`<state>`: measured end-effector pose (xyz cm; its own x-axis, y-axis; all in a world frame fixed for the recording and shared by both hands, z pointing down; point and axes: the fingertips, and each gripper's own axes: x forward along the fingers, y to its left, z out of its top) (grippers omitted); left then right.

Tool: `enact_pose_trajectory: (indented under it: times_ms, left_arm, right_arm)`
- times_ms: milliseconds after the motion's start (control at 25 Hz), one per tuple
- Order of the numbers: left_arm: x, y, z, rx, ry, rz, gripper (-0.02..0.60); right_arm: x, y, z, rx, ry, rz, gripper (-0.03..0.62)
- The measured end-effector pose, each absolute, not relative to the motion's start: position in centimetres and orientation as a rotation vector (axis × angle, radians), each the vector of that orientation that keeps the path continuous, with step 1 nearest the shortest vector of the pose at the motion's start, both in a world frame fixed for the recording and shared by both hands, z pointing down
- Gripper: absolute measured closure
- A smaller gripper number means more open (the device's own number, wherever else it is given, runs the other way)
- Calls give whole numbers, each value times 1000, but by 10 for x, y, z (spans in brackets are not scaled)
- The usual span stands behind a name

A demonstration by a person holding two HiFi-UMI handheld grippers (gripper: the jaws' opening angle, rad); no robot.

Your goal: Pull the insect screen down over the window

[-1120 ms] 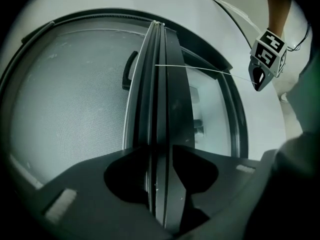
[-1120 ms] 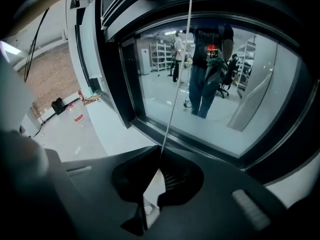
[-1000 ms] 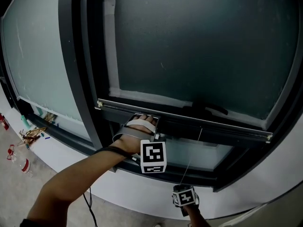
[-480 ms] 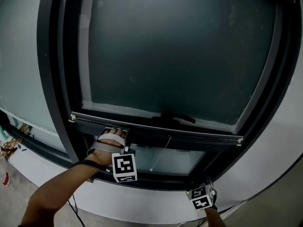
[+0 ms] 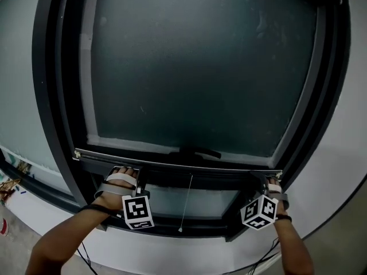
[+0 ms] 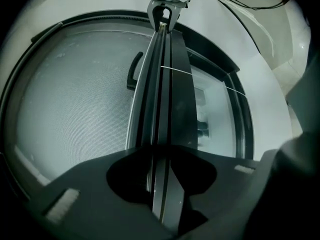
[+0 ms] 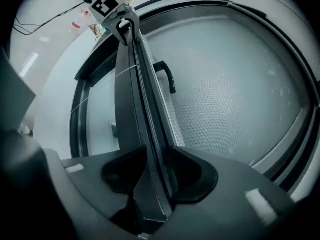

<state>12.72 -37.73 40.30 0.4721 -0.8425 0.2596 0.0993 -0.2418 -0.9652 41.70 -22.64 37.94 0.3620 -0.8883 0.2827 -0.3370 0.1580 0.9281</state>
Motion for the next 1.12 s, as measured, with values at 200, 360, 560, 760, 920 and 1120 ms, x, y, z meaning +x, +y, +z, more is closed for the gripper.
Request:
enact_pose_trajectory:
  times_ms: [200,360,560,760,920,1120]
  left_arm:
    - [132,-380,403,-1572,671,-1014,456]
    - [133,-380,407,-1574,665,-1017,463]
    - [133,-382,407,-1590,661,-1021,465]
    - [131,-382,409,-1607,633,-1040,472]
    - [127,-383,408,-1610,605,-1061,469]
    - [125,-386,409,-1610,583,-1082,468]
  right_arm:
    - [408,-233,389,1331,-1240,-596,418]
    - [411,-243,403,1298,-1215,-594,444]
    - [411,-244,402,1287,-1186,-584,482]
    - [407,-245,404,1284,-1200,-519,491]
    - [403,-247,405,1283,-1215,-476,496]
    - [400,-250,406,1308,-1206,-463,499]
